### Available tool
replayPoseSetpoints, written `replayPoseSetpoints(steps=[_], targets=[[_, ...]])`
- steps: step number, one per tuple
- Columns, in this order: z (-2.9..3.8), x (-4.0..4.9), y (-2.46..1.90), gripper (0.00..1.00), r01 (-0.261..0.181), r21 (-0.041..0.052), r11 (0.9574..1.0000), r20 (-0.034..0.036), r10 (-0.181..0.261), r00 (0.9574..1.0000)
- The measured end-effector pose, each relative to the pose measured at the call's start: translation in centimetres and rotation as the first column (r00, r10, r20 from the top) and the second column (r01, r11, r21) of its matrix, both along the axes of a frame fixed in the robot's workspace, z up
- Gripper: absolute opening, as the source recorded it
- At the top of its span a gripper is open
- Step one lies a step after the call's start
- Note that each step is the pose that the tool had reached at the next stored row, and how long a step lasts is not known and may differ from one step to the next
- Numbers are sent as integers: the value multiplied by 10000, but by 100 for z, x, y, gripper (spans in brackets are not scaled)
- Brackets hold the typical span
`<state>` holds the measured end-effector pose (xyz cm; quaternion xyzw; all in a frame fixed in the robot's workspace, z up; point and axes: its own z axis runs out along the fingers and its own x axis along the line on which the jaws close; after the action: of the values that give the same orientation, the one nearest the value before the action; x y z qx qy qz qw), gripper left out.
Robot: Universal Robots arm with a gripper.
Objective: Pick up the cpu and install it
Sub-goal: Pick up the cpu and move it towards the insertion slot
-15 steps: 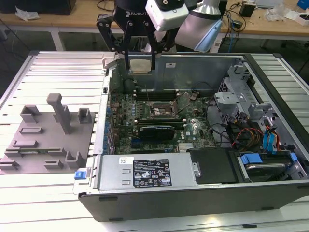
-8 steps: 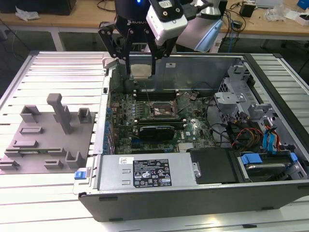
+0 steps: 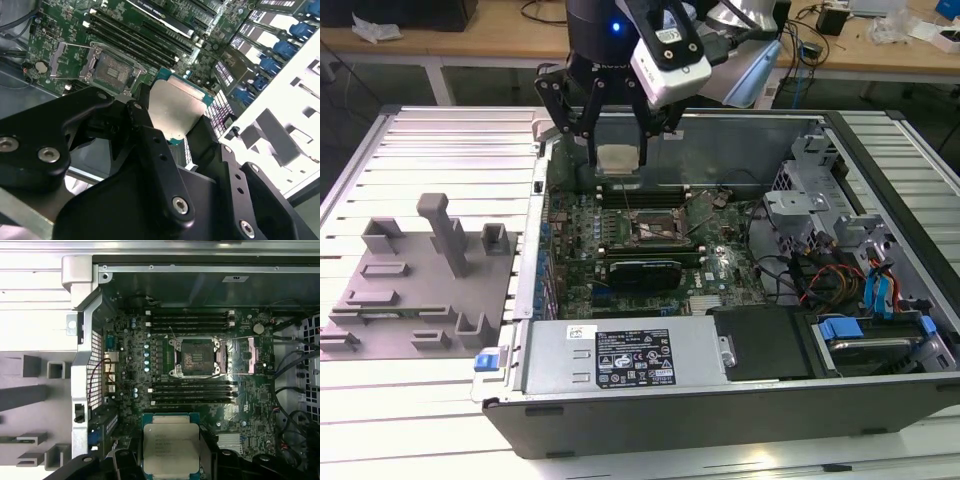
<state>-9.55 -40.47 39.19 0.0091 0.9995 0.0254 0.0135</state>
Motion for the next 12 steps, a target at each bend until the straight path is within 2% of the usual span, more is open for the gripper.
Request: replayPoseSetpoints(steps=[12], targets=[[-164, 60, 46, 54, 1, 12, 10000, 1, -1, 10000]])
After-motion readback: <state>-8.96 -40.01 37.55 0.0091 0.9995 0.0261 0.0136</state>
